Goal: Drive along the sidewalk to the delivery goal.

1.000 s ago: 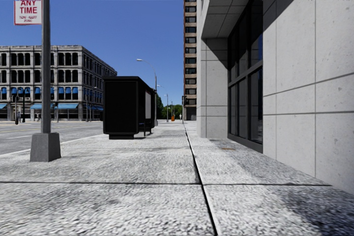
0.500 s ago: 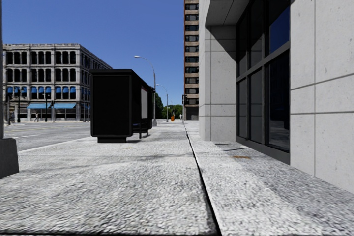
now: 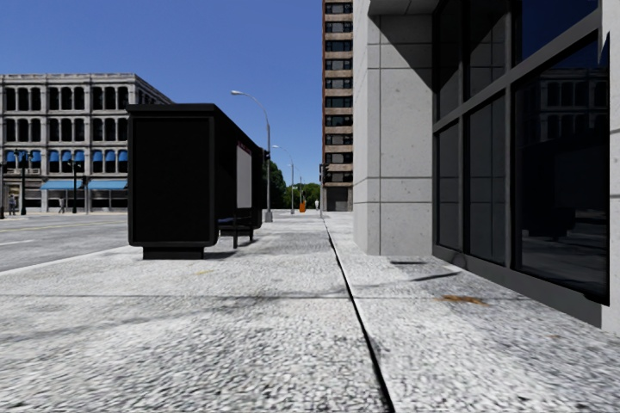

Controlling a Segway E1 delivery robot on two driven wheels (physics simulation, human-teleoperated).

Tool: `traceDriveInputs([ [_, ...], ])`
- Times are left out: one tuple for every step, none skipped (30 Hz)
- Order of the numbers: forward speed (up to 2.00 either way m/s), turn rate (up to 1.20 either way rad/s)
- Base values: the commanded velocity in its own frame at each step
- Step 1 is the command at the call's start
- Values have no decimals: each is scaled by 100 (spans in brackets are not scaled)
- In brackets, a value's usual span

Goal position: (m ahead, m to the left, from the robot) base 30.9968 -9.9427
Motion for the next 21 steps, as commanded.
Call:
traceDriveInputs([
  [199,0],
  [199,0],
  [199,0],
  [199,0],
  [199,0],
  [199,0],
  [199,0],
  [199,0],
  [199,0],
  [199,0],
  [199,0],
  [199,0],
  [199,0],
  [199,0],
  [199,0],
  [199,0],
  [199,0],
  [199,0],
  [199,0],
  [199,0],
  [199,0],
])
